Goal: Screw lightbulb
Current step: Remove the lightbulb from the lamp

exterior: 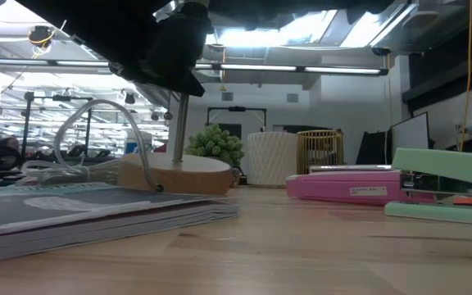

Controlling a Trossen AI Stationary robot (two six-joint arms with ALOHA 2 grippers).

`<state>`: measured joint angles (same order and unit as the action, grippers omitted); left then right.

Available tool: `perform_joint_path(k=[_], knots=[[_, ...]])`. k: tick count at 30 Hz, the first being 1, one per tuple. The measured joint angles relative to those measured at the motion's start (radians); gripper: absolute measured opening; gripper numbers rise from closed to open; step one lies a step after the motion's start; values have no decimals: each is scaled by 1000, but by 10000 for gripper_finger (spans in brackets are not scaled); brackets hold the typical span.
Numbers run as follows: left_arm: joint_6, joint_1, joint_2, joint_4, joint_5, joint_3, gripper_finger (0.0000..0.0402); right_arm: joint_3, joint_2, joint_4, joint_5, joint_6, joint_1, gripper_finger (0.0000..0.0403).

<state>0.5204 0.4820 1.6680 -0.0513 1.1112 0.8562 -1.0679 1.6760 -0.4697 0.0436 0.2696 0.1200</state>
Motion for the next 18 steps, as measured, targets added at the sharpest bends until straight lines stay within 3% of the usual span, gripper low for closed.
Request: perform_joint_path(k=[18], knots=[[29, 5, 1, 41, -17, -1, 42, 0, 0, 3, 458, -10, -183, 162]])
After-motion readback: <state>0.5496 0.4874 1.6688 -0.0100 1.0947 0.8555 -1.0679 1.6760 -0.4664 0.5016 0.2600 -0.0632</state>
